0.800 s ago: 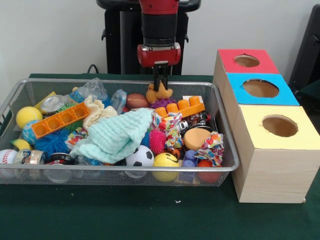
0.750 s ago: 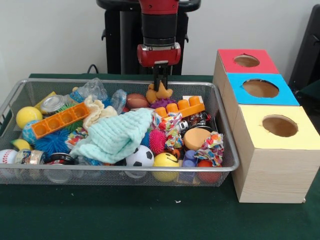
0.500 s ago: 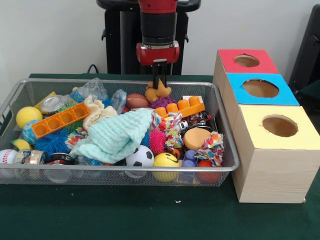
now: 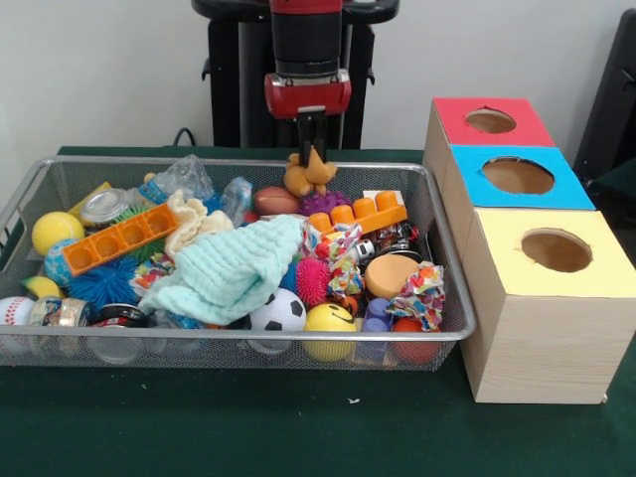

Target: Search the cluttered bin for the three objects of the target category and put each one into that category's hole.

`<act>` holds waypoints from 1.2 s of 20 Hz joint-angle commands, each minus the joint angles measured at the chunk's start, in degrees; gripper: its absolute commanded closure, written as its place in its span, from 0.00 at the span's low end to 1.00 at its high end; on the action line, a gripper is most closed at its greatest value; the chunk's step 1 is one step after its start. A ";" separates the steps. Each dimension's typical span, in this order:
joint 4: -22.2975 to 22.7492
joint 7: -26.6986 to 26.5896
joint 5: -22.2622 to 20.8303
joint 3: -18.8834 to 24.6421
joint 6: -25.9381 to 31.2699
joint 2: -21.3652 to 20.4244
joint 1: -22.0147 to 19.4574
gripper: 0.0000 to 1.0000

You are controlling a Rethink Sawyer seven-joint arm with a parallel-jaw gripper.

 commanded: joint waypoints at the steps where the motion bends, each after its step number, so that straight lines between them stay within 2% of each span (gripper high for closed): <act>1: 3.71 6.33 4.95 10.98 12.72 -8.91 -5.83 1.00; 6: 8.23 7.53 11.49 19.81 17.47 -15.64 -11.68 1.00; 11: 10.98 8.33 16.87 25.49 19.05 -18.96 -14.74 1.00; 15: 13.57 11.58 21.94 30.33 17.75 -17.54 -17.18 1.00; 24: 18.29 16.06 29.78 36.75 14.32 -16.66 -18.24 1.00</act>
